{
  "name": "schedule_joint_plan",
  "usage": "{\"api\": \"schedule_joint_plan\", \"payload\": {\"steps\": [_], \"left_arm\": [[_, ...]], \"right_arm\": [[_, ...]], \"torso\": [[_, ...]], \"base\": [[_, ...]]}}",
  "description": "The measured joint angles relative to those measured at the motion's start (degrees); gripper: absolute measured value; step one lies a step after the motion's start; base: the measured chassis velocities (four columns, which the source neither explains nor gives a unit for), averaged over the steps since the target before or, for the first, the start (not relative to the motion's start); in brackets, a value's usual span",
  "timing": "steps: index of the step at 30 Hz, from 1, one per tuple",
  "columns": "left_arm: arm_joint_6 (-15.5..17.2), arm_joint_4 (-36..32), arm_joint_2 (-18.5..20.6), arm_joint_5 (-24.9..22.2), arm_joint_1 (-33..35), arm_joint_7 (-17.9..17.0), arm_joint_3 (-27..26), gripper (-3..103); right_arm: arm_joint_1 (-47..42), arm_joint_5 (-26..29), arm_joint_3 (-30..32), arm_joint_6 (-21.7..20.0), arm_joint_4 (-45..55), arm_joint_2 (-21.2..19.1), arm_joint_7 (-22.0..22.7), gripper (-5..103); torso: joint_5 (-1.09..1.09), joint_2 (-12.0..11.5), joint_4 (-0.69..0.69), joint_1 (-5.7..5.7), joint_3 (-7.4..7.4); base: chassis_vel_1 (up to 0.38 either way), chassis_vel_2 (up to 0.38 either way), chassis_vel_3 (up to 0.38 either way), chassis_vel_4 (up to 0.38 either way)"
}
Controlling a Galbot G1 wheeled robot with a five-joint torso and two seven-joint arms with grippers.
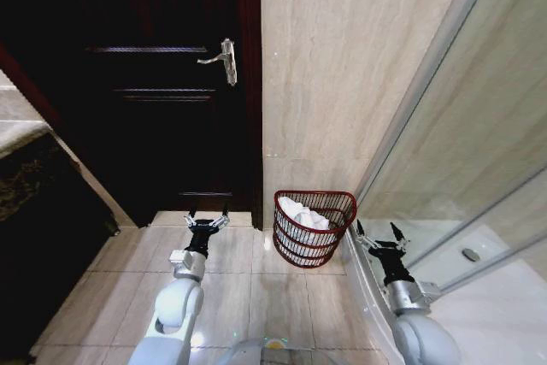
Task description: Discard the used towel into the hamper.
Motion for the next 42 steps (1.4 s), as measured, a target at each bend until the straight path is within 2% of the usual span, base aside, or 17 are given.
{"api": "schedule_joint_plan", "payload": {"steps": [11,19,29,42], "left_arm": [[-2.5,0.0,-0.3,1.4,2.2,-0.6,0.3,100],[-2.1,-0.5,0.7,1.7,2.0,-1.1,0.7,100],[-1.8,0.3,0.1,2.4,1.3,-1.5,1.5,100],[-4.1,0.4,-0.2,3.9,4.0,-1.2,1.2,100]], "right_arm": [[-1.5,-0.4,-2.5,1.6,-0.7,0.5,1.9,100],[-0.6,-1.2,-3.6,2.7,-1.9,1.3,2.9,100],[-1.4,-1.1,-3.3,4.6,-2.7,1.0,3.9,100],[-2.3,-2.5,-4.9,6.5,-2.8,1.7,5.0,100]], "torso": [[-0.02,0.0,0.00,0.00,0.00],[-0.01,0.0,0.00,0.00,0.00],[-0.02,0.0,0.00,-0.03,-0.03],[-0.01,-2.9,0.00,-1.16,-1.80]], "base": [[0.000,0.000,0.000,0.000],[0.066,-0.069,-0.079,0.068],[0.064,-0.055,-0.057,0.055],[0.000,0.000,0.000,0.000]]}}
